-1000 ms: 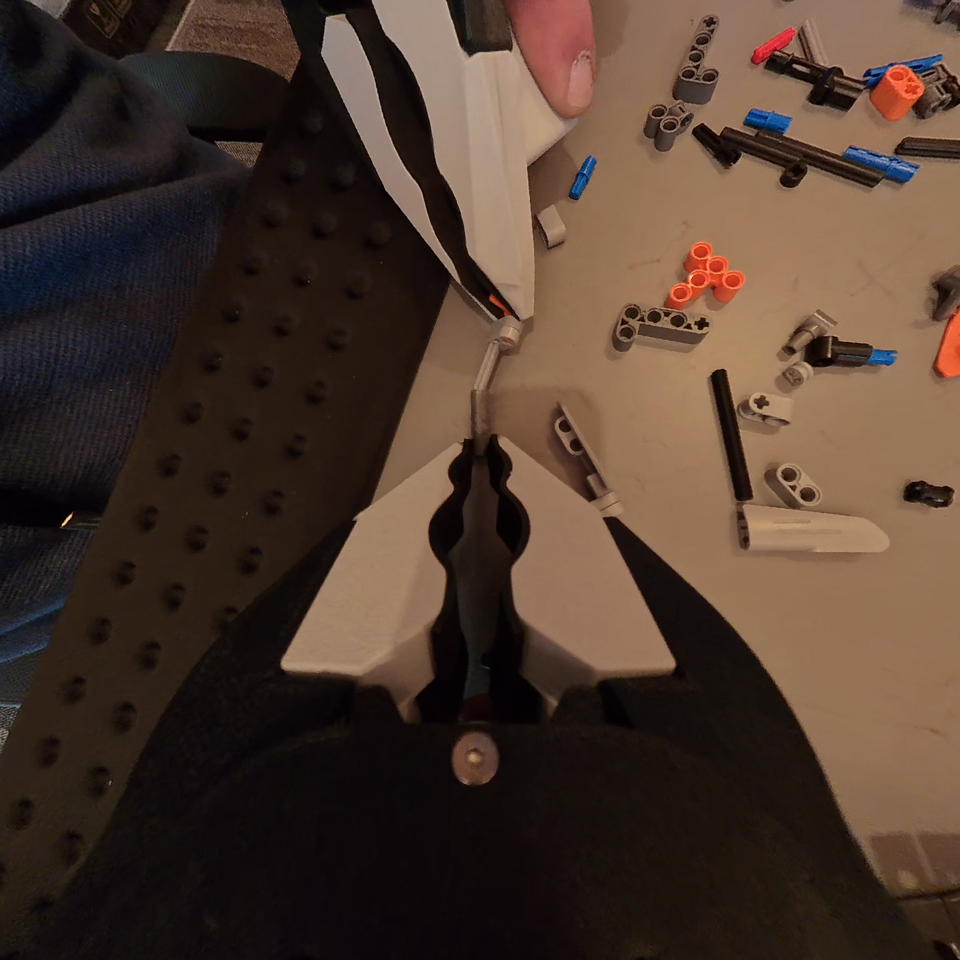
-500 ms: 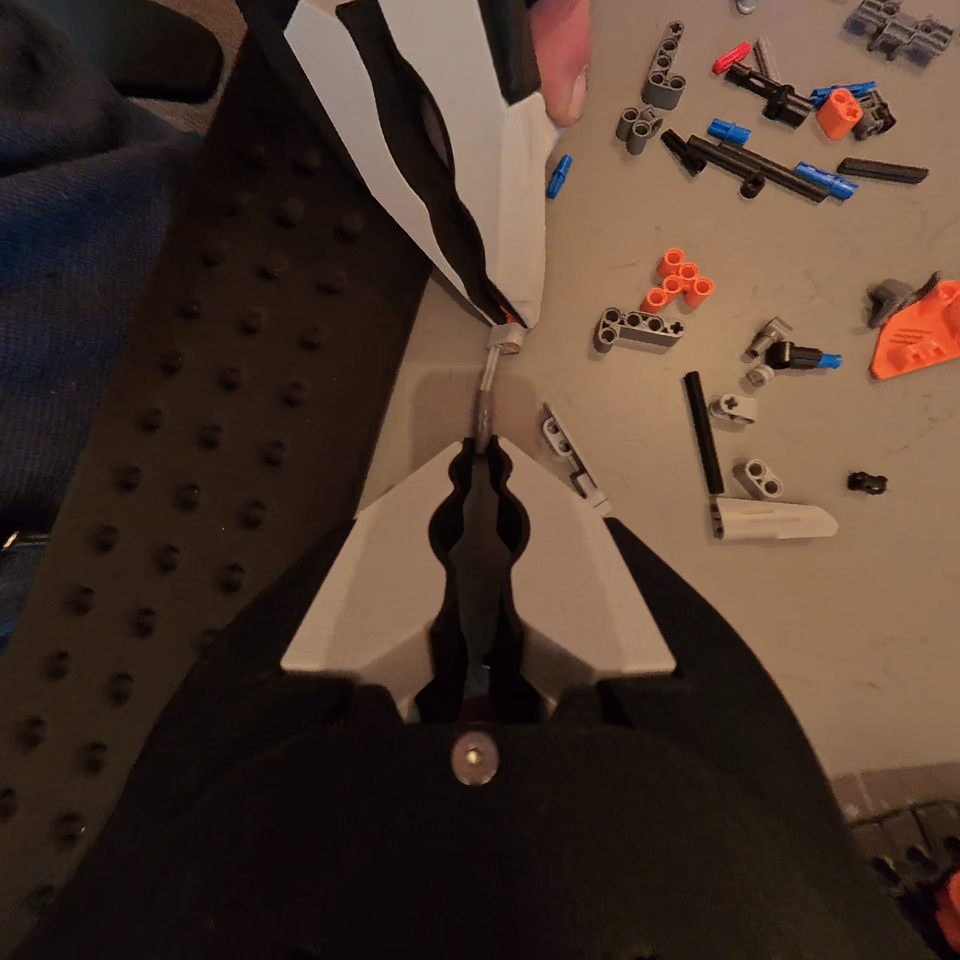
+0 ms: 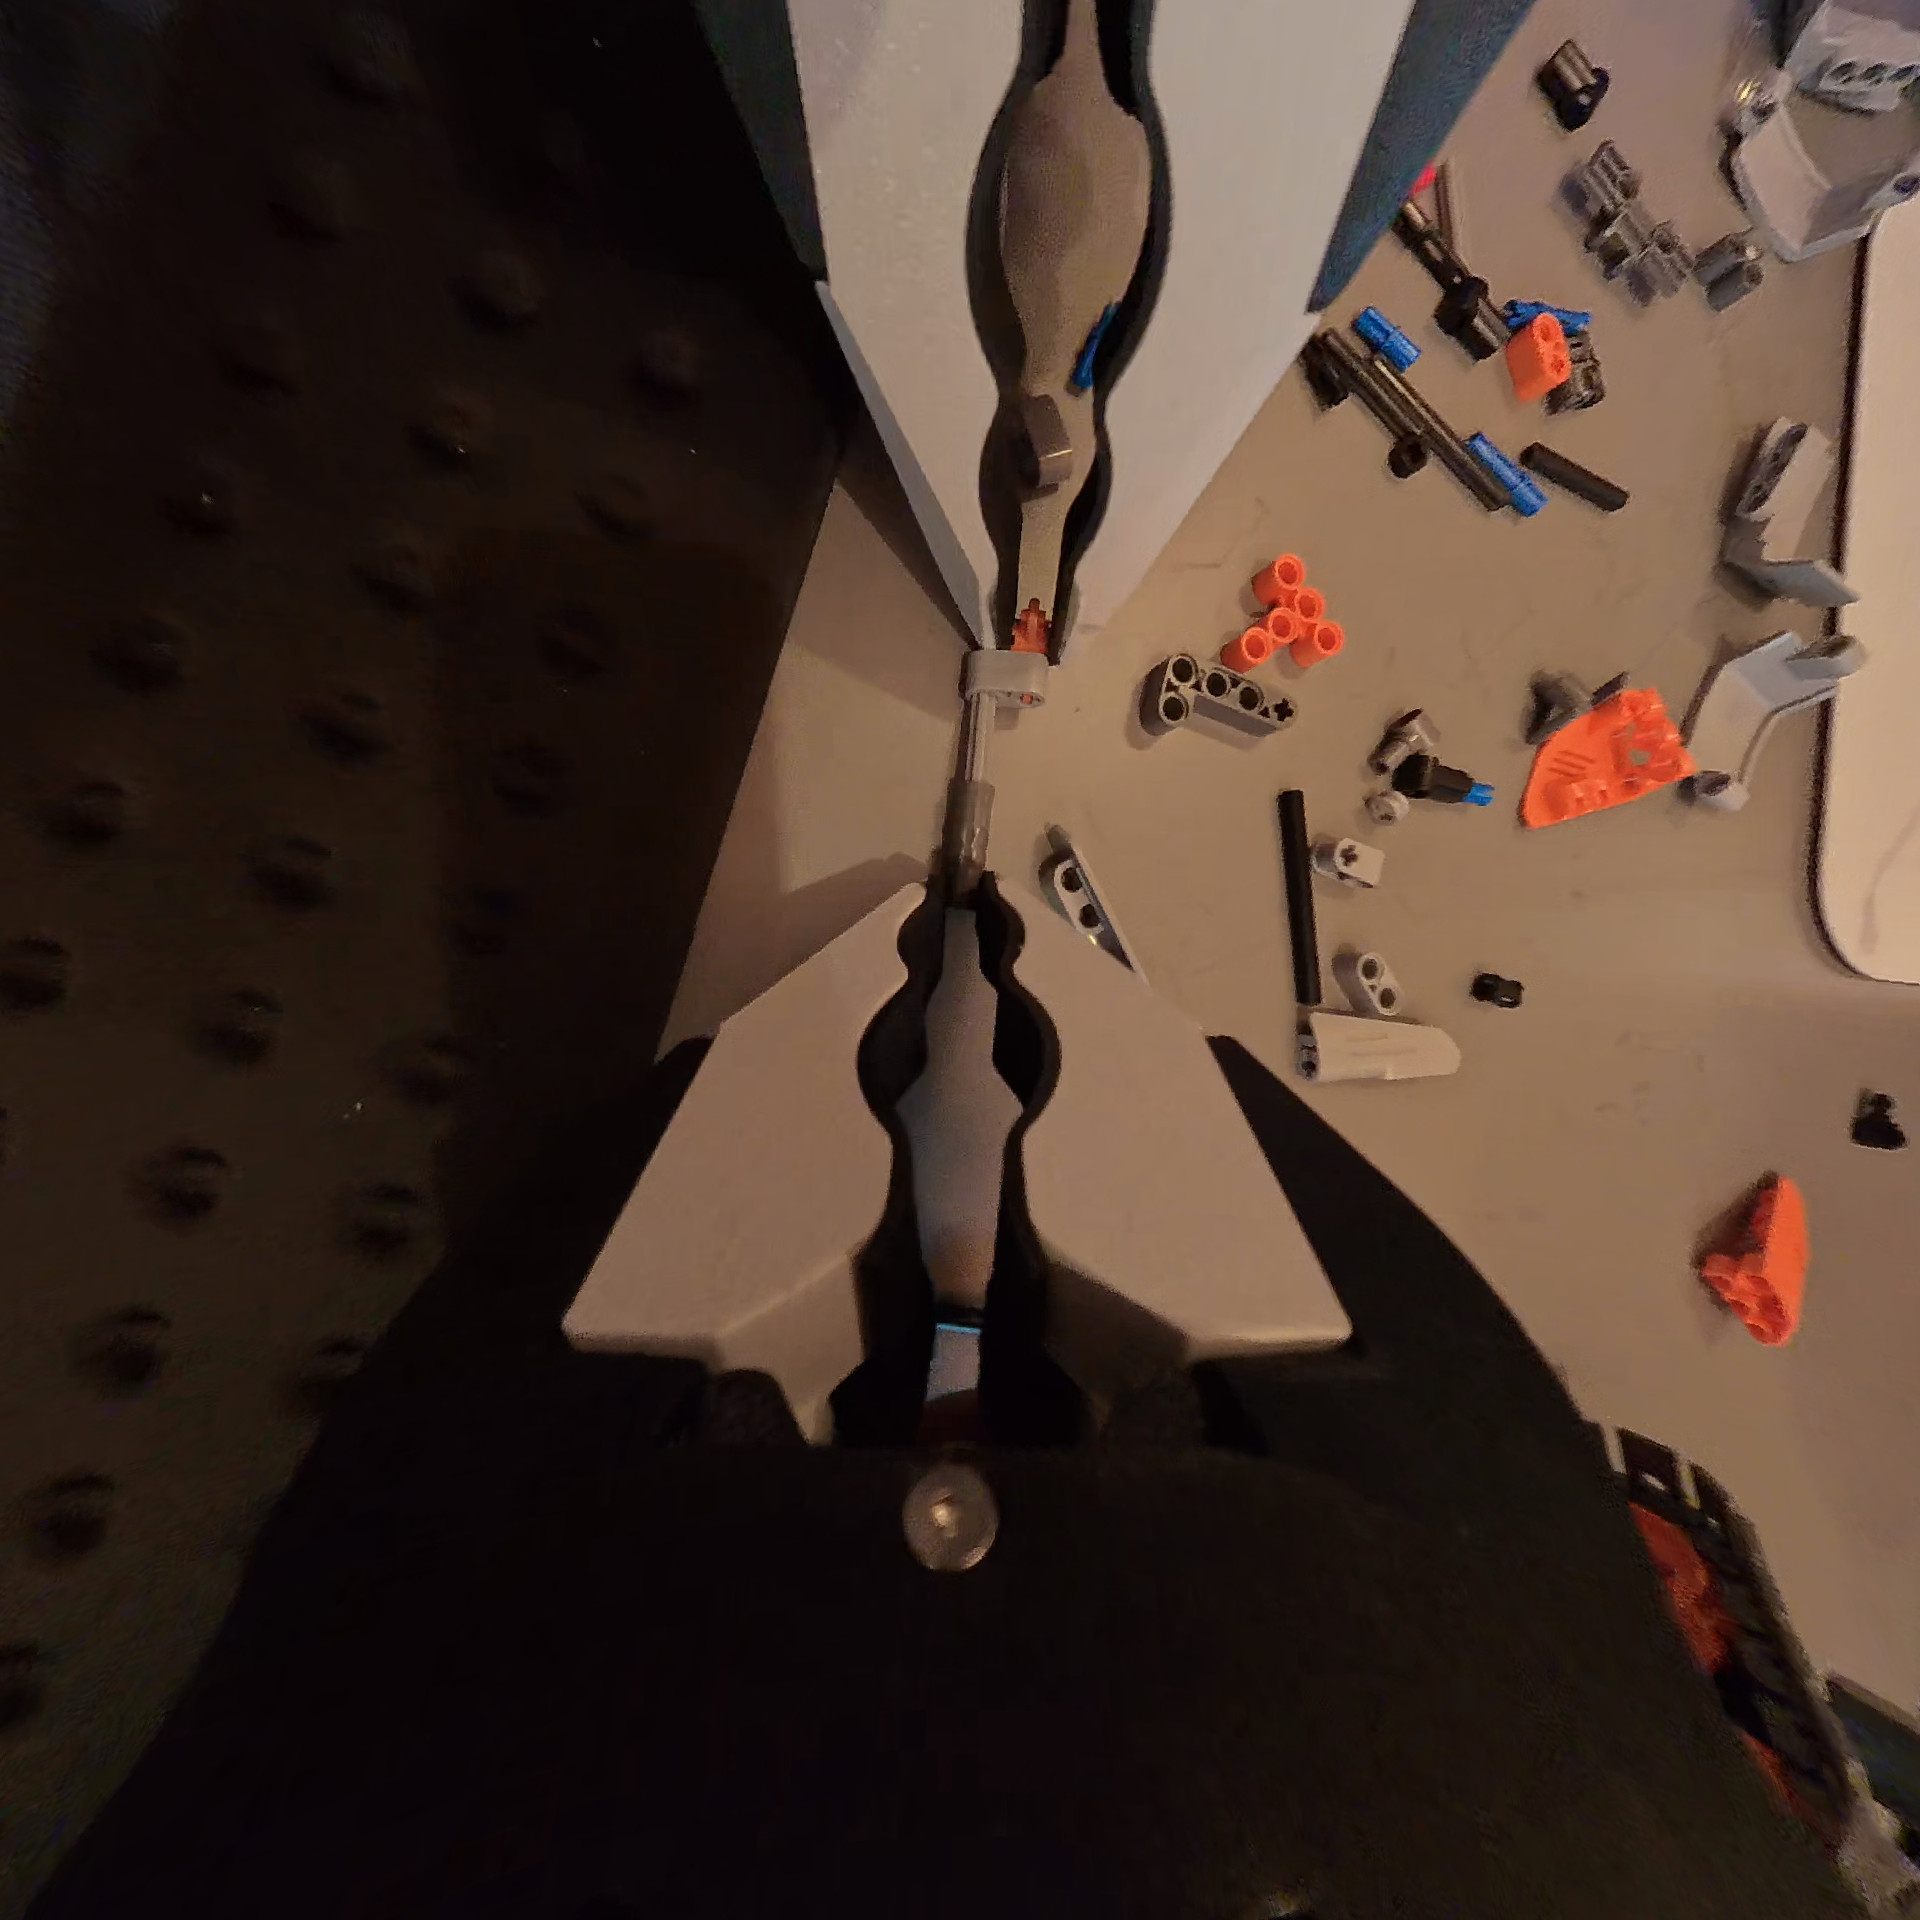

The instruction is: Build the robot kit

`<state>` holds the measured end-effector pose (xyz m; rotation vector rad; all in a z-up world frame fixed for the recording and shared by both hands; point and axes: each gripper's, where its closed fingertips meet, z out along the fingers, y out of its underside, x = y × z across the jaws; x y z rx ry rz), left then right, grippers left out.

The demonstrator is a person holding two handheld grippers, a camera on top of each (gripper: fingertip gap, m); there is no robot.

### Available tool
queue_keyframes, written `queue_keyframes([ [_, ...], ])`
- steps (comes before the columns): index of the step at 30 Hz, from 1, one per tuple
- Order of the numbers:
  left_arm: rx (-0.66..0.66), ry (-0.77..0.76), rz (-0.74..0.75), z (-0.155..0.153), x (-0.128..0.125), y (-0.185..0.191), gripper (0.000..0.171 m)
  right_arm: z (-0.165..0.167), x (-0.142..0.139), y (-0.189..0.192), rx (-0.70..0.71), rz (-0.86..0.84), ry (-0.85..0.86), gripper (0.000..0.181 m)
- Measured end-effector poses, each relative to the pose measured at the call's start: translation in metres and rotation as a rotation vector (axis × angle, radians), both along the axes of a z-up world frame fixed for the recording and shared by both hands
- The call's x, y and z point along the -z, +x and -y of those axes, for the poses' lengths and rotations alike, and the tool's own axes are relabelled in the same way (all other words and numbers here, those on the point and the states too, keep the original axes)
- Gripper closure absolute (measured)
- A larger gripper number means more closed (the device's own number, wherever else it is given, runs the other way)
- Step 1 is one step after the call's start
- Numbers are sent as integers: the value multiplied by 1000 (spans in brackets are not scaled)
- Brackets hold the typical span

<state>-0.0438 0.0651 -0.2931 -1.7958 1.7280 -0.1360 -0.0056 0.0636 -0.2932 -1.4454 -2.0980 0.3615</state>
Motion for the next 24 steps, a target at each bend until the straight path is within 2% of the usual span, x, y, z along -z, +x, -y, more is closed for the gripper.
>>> queue_keyframes([
  [4, -17, -27, -14, -2, 0, -2, 167, -1, 0, -2, -5, 19, 87, 178],
  [9, -21, -14, -31, -2, 0, -2, 167, 0, 0, -3, -11, 13, 102, 179],
  [24, -43, -29, 6, -2, -1, 1, 168, 0, -1, -8, -10, -48, -24, 179],
])
